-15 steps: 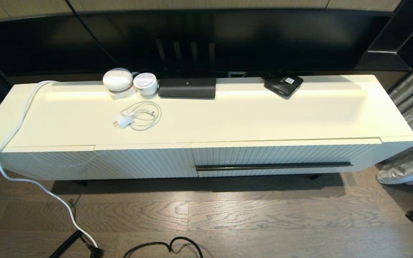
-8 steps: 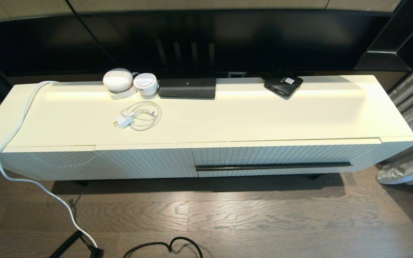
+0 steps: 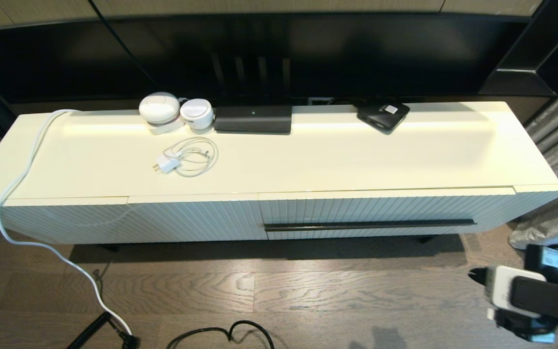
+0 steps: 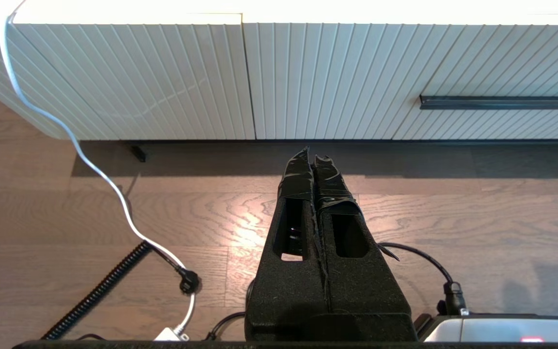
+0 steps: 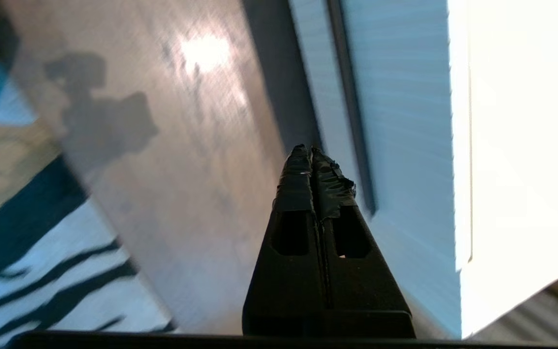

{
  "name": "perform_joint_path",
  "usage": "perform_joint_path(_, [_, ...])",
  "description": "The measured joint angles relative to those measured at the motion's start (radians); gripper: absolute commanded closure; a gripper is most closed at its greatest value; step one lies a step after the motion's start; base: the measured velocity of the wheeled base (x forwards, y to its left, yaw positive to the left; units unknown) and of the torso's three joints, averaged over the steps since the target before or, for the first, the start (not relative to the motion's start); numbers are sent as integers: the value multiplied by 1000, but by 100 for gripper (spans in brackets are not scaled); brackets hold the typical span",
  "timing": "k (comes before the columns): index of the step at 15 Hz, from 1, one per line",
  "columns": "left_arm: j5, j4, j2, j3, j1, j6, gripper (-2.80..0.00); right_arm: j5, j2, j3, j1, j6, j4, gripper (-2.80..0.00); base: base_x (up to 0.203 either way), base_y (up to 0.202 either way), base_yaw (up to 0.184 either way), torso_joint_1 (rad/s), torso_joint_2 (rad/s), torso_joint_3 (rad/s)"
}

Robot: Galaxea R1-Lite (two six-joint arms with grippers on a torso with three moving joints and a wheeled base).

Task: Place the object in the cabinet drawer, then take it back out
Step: Open the drawer

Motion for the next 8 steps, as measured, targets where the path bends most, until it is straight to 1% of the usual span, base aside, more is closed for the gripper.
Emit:
perform_joint_path(5, [0,0,0,0,0,0,0,-66,329,-128,113,-10,-327,0,0,0,0,0,0,0])
perform_joint_path(7, [0,0,0,0,-1,0,0,-92,407,-145,144,-18,-402,0,0,0,0,0,0,0])
perform_joint_path(8, [0,0,0,0,0,0,0,-97,439,-146,151,-24,-422,-280,0,0,0,0,0,0])
